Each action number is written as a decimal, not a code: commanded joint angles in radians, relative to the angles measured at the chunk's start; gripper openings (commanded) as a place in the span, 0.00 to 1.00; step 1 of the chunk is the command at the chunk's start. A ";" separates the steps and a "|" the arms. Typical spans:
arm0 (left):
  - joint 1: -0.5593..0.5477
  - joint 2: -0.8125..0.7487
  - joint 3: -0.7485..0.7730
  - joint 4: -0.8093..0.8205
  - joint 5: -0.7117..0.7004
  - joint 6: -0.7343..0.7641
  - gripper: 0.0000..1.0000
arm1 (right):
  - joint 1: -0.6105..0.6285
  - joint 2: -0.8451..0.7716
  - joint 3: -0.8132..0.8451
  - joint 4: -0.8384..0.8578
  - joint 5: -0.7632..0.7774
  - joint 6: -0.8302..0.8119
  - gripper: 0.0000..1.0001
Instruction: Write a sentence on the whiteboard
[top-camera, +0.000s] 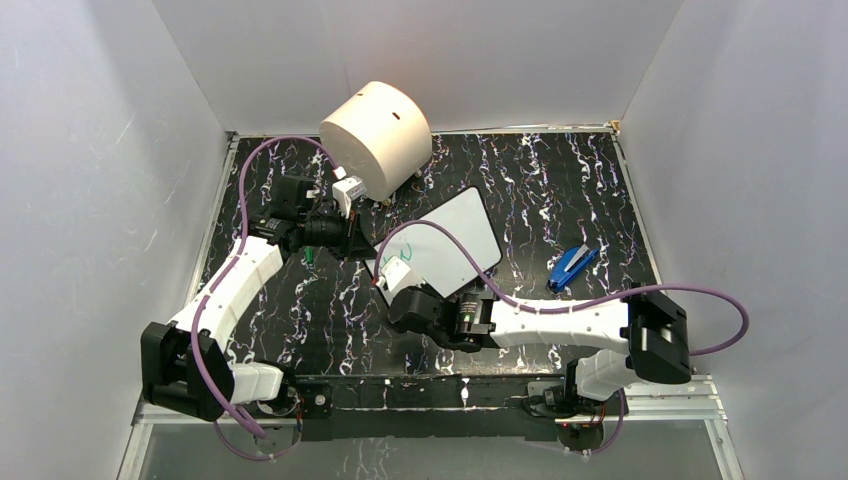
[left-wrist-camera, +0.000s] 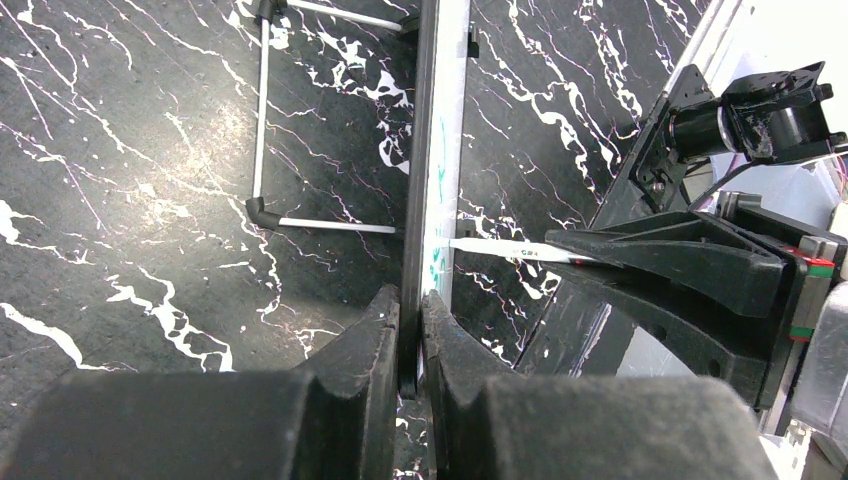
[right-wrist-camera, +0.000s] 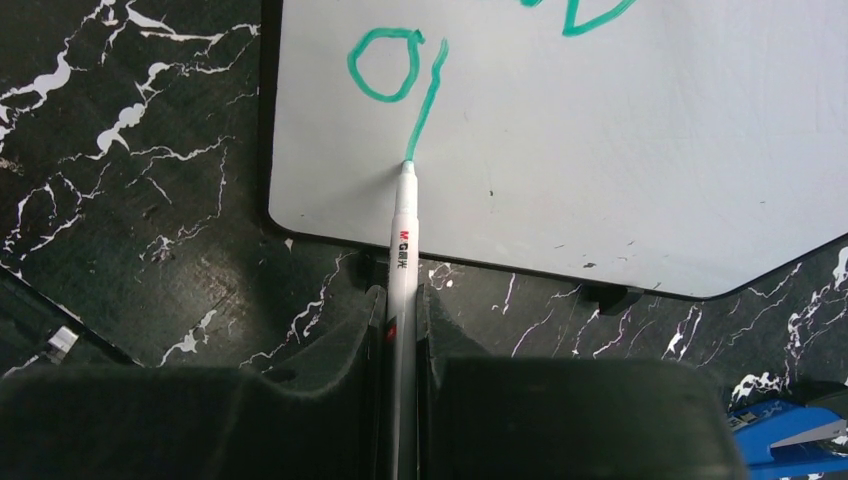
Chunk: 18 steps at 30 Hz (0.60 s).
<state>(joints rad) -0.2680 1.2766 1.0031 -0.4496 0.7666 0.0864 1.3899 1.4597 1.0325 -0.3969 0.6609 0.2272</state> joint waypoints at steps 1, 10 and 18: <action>0.000 -0.007 -0.018 -0.017 -0.076 0.041 0.00 | -0.006 0.008 0.036 0.000 -0.006 0.026 0.00; 0.000 -0.006 -0.019 -0.018 -0.078 0.039 0.00 | -0.008 -0.104 0.012 0.126 0.019 -0.047 0.00; 0.001 -0.006 -0.019 -0.018 -0.075 0.039 0.00 | -0.013 -0.076 0.029 0.160 0.055 -0.070 0.00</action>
<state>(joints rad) -0.2680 1.2762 1.0031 -0.4500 0.7708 0.0860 1.3811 1.3788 1.0325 -0.2974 0.6804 0.1776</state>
